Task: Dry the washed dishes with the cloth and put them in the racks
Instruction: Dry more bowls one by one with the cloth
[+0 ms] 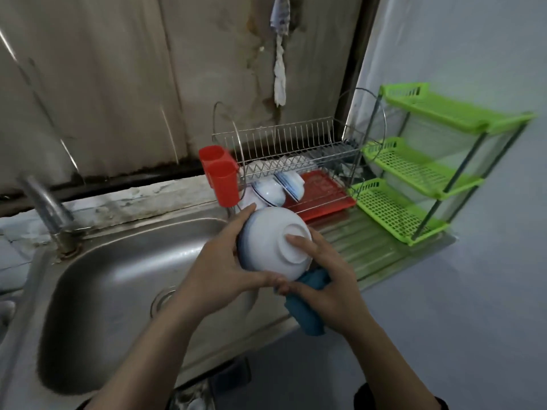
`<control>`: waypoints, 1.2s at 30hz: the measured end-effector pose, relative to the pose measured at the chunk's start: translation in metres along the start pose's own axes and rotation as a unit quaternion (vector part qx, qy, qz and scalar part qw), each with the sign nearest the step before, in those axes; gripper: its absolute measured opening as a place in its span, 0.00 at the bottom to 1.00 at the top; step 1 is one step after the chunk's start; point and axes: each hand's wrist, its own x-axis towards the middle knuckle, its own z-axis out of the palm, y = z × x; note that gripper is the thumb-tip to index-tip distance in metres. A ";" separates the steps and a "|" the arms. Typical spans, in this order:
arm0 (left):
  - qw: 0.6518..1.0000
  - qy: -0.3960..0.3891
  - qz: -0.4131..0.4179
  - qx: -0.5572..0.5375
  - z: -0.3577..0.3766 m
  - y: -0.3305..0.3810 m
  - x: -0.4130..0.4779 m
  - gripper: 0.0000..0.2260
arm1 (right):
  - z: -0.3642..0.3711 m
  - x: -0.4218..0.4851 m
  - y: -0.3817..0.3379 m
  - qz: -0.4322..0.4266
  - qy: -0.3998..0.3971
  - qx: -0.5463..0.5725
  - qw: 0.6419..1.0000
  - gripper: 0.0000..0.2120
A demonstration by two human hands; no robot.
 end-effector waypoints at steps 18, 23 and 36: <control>0.994 0.049 -0.053 0.085 0.120 -0.052 0.185 0.41 | -0.045 0.090 0.162 0.224 0.076 0.231 0.944 0.29; 0.984 0.074 -0.073 0.141 0.148 -0.057 0.222 0.39 | -0.067 0.122 0.209 0.255 0.022 0.249 0.934 0.29; 0.941 0.128 -0.108 0.293 0.176 -0.076 0.279 0.30 | -0.086 0.202 0.282 0.258 -0.070 0.279 0.922 0.29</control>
